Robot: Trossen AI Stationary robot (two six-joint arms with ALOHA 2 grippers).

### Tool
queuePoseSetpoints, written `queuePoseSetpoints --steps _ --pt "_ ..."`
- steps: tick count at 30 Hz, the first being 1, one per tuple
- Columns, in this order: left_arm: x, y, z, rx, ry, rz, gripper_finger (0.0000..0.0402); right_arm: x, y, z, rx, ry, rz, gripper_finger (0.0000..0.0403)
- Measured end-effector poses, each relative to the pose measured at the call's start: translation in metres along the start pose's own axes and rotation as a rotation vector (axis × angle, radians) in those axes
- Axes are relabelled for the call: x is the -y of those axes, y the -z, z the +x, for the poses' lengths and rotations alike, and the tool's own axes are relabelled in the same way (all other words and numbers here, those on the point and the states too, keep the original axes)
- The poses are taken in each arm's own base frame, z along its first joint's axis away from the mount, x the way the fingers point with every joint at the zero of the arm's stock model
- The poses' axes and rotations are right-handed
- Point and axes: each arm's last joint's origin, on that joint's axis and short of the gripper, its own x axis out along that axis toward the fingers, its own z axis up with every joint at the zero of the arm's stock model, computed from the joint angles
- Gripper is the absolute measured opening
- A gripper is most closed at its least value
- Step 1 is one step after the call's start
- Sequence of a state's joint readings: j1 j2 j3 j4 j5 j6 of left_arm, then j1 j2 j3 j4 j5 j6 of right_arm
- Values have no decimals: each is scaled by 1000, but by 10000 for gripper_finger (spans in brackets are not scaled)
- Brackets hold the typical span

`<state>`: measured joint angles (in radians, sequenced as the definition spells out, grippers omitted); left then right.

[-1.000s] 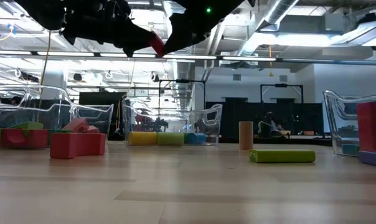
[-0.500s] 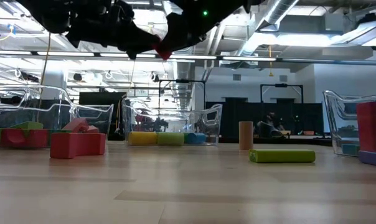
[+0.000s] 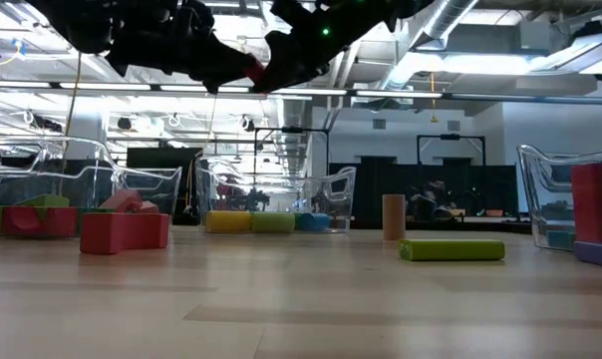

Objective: Sort blocks by size
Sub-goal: Put the red cylindrical block into the top transparent bin

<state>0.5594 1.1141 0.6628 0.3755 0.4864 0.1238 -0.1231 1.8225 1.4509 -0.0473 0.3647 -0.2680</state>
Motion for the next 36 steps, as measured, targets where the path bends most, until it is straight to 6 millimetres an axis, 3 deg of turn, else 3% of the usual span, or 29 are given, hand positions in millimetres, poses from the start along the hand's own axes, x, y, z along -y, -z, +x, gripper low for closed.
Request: queuePoseSetpoints --steps 6,15,28,36 --pt "0 0 0 -5 -8 1 125 1 0 0 0 0 2 156" --pt "0 3 0 -37 -13 -16 139 1 2 0 -13 -3 -1 164" --pt "1 -6 -11 -20 -97 5 260 15 25 4 -217 -5 -13 162" --pt "31 -5 -22 -128 139 -73 267 38 46 8 -354 -48 -7 163"
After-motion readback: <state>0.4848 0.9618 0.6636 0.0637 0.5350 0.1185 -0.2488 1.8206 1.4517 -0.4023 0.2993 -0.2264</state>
